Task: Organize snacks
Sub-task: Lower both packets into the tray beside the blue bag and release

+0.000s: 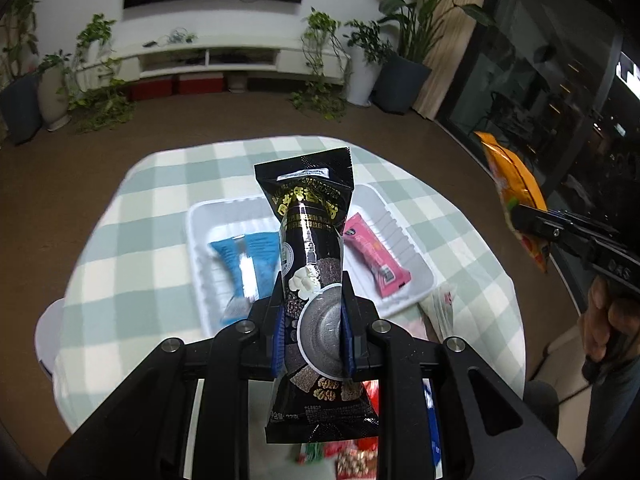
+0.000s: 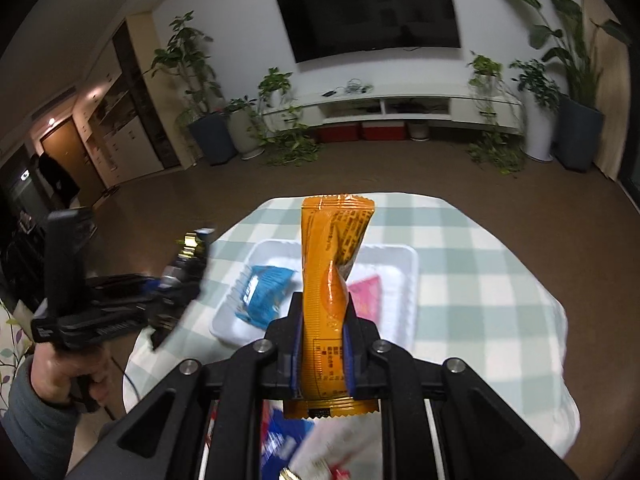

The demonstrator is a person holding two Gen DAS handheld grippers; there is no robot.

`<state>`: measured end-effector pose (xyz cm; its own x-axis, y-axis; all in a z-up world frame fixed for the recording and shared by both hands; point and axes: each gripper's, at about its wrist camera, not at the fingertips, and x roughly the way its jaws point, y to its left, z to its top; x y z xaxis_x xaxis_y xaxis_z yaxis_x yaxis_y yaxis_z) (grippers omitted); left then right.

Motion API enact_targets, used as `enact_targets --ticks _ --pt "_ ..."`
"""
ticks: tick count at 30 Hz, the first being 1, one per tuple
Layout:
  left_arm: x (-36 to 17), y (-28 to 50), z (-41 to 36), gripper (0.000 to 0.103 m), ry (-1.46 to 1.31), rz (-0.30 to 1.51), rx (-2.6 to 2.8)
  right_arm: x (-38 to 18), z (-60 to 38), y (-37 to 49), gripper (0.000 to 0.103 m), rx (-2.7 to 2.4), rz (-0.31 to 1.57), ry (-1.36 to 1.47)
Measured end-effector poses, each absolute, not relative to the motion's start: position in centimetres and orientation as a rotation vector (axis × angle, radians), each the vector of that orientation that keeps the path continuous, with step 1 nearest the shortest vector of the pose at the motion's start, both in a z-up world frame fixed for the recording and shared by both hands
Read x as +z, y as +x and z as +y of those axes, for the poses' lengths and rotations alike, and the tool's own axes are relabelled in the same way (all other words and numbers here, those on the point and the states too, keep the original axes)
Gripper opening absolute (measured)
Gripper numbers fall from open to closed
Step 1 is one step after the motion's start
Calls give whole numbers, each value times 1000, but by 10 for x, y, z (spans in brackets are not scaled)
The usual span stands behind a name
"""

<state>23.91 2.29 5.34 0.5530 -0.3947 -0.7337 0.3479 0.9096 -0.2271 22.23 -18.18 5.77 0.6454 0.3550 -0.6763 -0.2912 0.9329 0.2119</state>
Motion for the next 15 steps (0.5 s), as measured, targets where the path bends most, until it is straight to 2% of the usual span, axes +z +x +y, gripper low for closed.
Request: enact_targets --ticks 8,15 --pt "-5 309 -2 20 -51 994 -439 1 -148 291 17 355 936 50" --pt "-47 331 -20 20 -16 1044 -437 -52 -138 321 17 334 1057 13"
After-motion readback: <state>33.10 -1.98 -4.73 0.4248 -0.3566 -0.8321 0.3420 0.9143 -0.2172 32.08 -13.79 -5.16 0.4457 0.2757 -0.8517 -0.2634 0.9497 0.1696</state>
